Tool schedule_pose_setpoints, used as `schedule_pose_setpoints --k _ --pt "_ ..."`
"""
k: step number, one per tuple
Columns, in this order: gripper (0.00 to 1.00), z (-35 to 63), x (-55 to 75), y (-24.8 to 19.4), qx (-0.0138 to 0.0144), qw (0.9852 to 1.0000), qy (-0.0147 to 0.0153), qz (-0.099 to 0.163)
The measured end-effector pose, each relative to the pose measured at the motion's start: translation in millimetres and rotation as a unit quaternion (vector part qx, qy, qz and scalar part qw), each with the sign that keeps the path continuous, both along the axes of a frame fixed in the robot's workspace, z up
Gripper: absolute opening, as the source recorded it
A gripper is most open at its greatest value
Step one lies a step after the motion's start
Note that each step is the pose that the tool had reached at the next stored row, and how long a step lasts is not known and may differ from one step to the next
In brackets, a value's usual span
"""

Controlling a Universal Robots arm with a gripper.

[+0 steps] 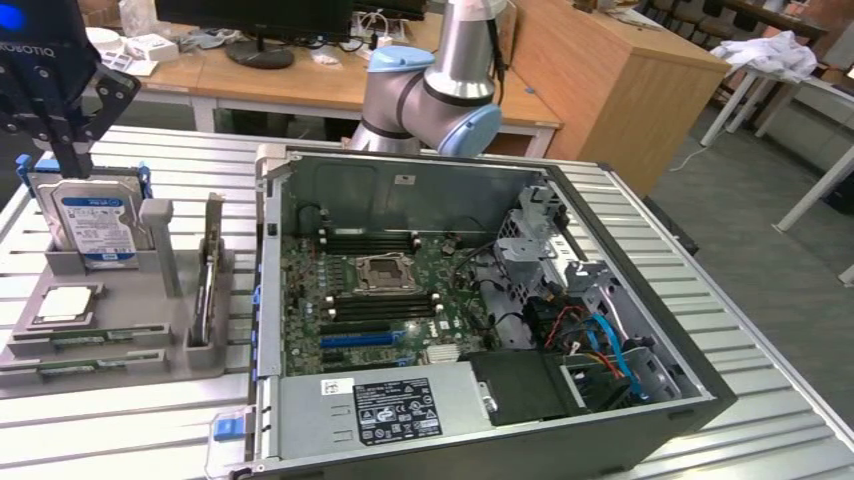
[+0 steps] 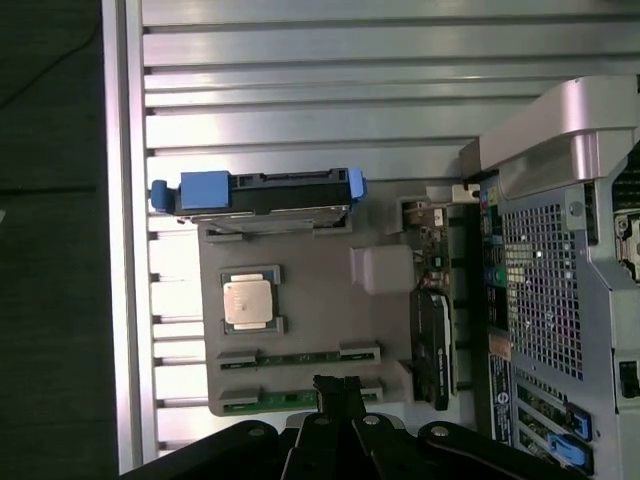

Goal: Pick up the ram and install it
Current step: 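Reach for the ram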

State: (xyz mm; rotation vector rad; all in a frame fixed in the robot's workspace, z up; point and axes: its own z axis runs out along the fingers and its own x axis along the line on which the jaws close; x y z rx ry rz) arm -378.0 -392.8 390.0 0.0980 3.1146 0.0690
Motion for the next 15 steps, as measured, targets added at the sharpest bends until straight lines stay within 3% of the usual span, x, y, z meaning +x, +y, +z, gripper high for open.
schedule_pose_setpoints --k 15 --pt "0.11 -0.2 -0.1 -1.0 0.0001 0.9999 -0.0001 0.014"
